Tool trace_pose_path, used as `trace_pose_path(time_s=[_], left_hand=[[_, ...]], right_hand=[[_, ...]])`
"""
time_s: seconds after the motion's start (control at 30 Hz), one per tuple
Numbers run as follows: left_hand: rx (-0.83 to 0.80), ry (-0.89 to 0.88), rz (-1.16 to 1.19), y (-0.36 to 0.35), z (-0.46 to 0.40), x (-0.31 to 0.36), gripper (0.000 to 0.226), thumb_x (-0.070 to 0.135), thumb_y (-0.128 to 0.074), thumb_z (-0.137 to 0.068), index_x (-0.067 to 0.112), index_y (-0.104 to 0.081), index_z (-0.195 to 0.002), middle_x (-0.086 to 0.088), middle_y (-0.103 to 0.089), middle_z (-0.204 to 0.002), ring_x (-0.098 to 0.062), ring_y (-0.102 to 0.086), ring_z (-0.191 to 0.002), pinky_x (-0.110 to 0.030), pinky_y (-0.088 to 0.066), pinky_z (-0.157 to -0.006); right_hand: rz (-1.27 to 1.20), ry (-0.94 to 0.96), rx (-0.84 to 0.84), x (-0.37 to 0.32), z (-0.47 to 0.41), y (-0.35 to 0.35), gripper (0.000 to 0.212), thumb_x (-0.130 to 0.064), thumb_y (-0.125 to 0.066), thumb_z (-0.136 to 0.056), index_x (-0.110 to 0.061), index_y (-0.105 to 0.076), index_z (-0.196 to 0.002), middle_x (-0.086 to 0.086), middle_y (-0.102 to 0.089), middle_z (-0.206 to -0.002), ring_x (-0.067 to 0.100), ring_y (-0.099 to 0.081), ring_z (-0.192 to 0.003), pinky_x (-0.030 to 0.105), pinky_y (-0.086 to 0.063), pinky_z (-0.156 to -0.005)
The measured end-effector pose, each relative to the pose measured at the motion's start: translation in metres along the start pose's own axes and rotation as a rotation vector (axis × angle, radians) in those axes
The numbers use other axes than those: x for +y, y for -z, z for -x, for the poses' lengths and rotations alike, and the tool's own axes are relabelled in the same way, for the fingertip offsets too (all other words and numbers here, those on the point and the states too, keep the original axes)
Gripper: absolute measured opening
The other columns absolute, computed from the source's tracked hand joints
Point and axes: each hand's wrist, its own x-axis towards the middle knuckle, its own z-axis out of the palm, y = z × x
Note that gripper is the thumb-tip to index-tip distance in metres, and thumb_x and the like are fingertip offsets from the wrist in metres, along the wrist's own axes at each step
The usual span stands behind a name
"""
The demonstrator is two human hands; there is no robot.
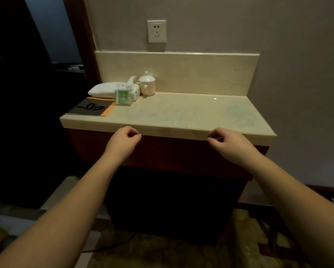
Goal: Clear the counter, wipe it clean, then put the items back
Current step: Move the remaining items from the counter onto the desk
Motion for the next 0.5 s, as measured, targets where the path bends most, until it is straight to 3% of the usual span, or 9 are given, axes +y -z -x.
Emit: trace_pose_path(time_s=[0.2, 0.37, 0.5], left_hand=[[0.109, 0.015, -0.086, 0.029, -0.063, -0.008, 0.023, 0.024, -0.061, -0.090, 0.011, -0.062, -0.108, -0.006, -0.062, -0.104, -0.020, -0.055, -0.086, -0.029, -0.037, -0.069], [0.130, 0.037, -0.199, 0.039, -0.120, -0.017, 0.038, 0.027, -0.062, -0.087, 0.011, -0.056, -0.122, -0.008, -0.053, -0.127, -0.024, -0.057, -0.104, -0.030, -0.042, -0.076], [0.138, 0.039, -0.215, 0.041, -0.171, -0.021, 0.049, 0.032, -0.065, -0.088, 0.010, -0.050, -0.129, -0.003, -0.047, -0.127, -0.022, -0.055, -0.101, -0.026, -0.043, -0.063]], right_hand=[[0.050, 0.046, -0.025, -0.034, -0.093, -0.004, 0.023, -0.029, -0.051, -0.093, -0.017, -0.065, -0.107, -0.002, -0.065, -0.098, 0.016, -0.055, -0.089, 0.026, -0.038, -0.075], [0.246, 0.097, -0.088, -0.051, -0.183, -0.016, 0.029, -0.032, -0.046, -0.094, -0.016, -0.063, -0.112, 0.004, -0.066, -0.107, 0.022, -0.055, -0.090, 0.030, -0.044, -0.075], [0.305, 0.137, -0.110, -0.063, -0.255, -0.033, 0.033, -0.034, -0.045, -0.095, -0.014, -0.062, -0.115, 0.008, -0.065, -0.109, 0.026, -0.057, -0.093, 0.031, -0.044, -0.074]])
